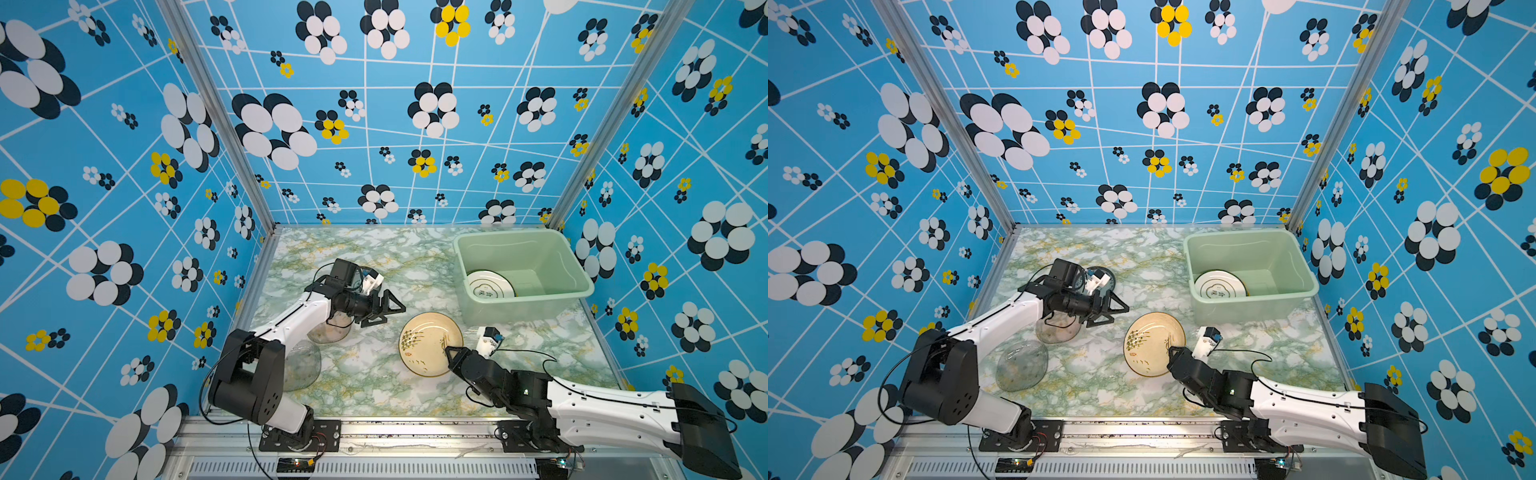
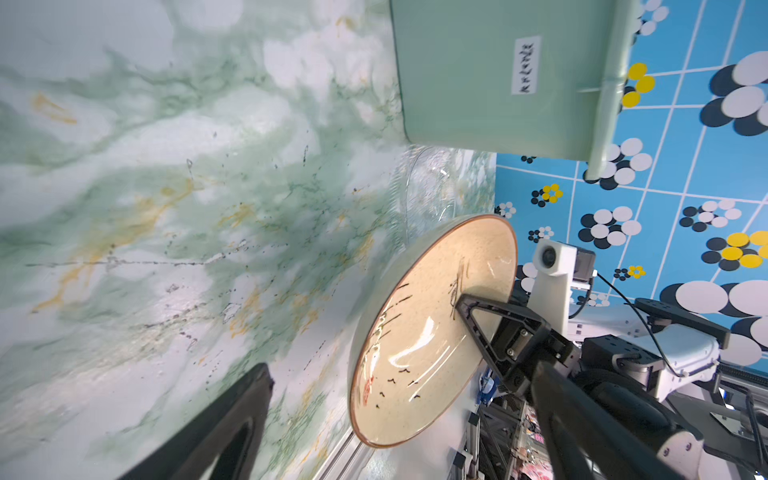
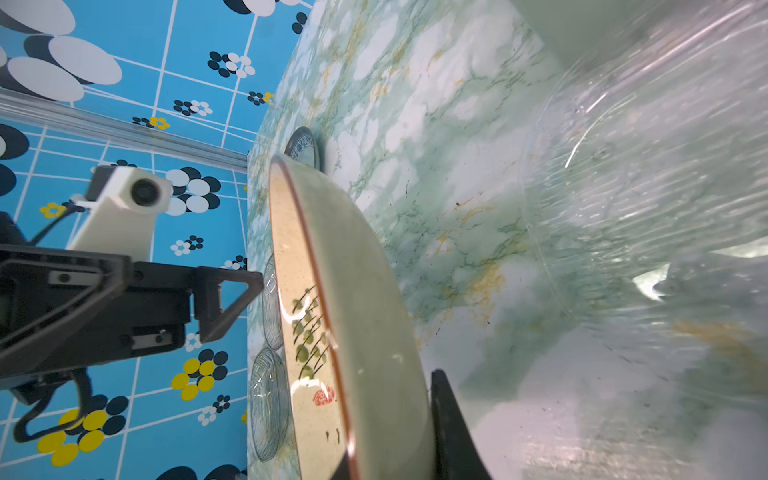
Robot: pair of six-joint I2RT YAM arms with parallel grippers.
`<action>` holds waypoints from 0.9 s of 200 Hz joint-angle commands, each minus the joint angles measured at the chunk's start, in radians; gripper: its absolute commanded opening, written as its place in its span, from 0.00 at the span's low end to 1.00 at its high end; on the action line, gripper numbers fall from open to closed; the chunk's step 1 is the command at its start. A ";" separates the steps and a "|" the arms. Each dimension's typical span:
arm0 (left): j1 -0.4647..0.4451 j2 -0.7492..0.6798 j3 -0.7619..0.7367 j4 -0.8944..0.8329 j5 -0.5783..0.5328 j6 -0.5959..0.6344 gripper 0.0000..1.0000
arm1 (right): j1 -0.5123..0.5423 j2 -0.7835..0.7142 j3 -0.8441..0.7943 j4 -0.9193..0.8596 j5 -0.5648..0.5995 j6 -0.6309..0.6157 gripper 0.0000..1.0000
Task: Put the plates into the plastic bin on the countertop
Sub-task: 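Lift the beige plate with the right gripper while the left releases and withdraws, then carry the beige plate into the green bin with the right gripper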
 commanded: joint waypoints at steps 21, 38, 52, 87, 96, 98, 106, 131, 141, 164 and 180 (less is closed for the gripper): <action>0.067 -0.194 0.036 -0.017 -0.073 -0.055 0.99 | -0.004 -0.052 0.157 -0.107 -0.041 -0.146 0.09; 0.079 -0.276 0.009 0.010 -0.126 -0.105 0.99 | -0.030 -0.053 0.206 -0.140 -0.112 -0.209 0.09; 0.084 -0.355 -0.037 0.079 -0.169 -0.171 0.99 | -0.066 -0.053 0.254 -0.179 -0.183 -0.259 0.08; 0.084 -0.462 -0.094 0.130 -0.234 -0.264 0.99 | -0.193 -0.045 0.381 -0.249 -0.374 -0.356 0.08; 0.082 -0.471 -0.087 0.119 -0.236 -0.265 0.99 | -0.233 -0.035 0.415 -0.272 -0.421 -0.374 0.08; 0.082 -0.474 -0.087 0.117 -0.236 -0.265 0.99 | -0.241 -0.033 0.424 -0.276 -0.432 -0.380 0.08; 0.081 -0.483 -0.082 0.110 -0.239 -0.268 0.99 | -0.276 -0.022 0.452 -0.285 -0.477 -0.398 0.08; 0.068 -0.504 -0.067 0.099 -0.240 -0.273 0.99 | -0.385 0.020 0.534 -0.304 -0.614 -0.457 0.08; 0.058 -0.505 -0.057 0.094 -0.237 -0.269 0.99 | -0.432 0.039 0.570 -0.319 -0.663 -0.484 0.08; 0.016 -0.498 -0.025 0.065 -0.249 -0.239 0.99 | -0.542 0.077 0.642 -0.338 -0.777 -0.538 0.08; -0.031 -0.487 0.006 0.035 -0.265 -0.208 0.99 | -0.628 0.096 0.677 -0.339 -0.857 -0.566 0.08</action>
